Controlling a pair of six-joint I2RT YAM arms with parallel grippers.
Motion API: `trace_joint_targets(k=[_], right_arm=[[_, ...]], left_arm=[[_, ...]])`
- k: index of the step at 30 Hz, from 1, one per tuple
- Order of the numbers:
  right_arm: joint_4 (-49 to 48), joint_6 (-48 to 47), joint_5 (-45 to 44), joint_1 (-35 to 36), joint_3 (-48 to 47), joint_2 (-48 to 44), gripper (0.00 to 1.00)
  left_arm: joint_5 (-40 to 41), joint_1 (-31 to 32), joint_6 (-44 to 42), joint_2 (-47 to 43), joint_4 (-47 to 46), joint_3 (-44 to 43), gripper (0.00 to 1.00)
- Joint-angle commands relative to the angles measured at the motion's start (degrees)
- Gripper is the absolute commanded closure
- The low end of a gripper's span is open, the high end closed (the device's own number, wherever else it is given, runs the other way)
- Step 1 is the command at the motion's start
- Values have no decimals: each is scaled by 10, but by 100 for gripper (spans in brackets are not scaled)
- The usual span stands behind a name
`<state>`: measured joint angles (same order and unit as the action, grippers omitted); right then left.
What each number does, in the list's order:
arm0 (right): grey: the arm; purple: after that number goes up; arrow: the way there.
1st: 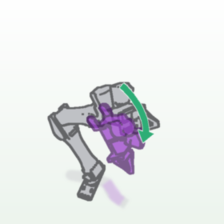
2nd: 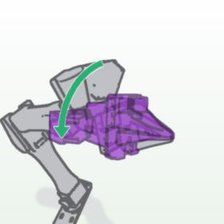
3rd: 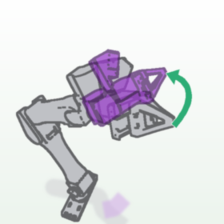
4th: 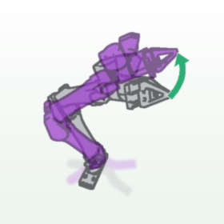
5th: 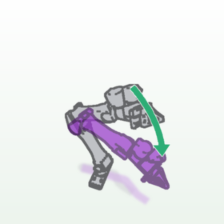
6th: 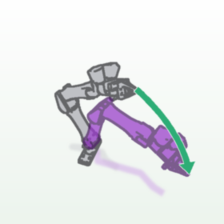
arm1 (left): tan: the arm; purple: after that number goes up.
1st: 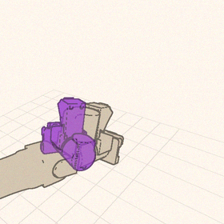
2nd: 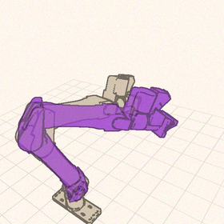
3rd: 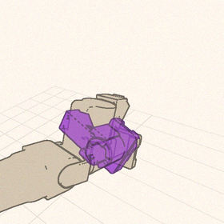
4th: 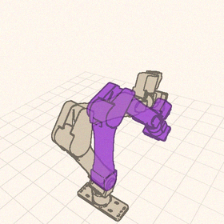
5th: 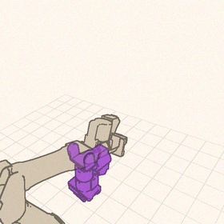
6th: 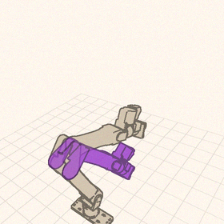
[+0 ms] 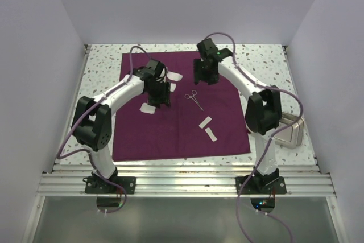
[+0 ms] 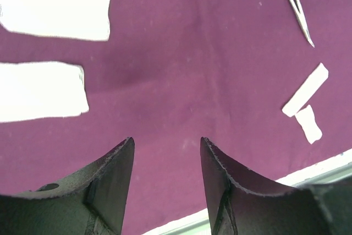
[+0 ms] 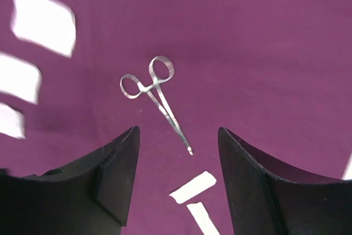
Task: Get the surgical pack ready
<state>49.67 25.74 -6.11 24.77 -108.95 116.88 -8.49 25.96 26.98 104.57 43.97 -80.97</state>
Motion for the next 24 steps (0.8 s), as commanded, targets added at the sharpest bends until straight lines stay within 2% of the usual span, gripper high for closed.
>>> trace_joint_targets(k=[1, 8, 15, 19, 24], right_arm=[[77, -84, 17, 25, -63, 57, 37], [85, -134, 36, 59, -38, 89, 40], [81, -155, 47, 70, -14, 102, 50], [72, -152, 54, 71, -13, 113, 60], [69, -152, 53, 73, -21, 135, 63]], left_arm=[[-12, 1, 10, -57, -26, 10, 45], [-14, 1, 28, -60, -38, 42, 45], [-17, 1, 30, -56, -40, 41, 46], [-18, 1, 26, -48, -35, 35, 45], [-14, 1, 23, -49, -33, 33, 45]])
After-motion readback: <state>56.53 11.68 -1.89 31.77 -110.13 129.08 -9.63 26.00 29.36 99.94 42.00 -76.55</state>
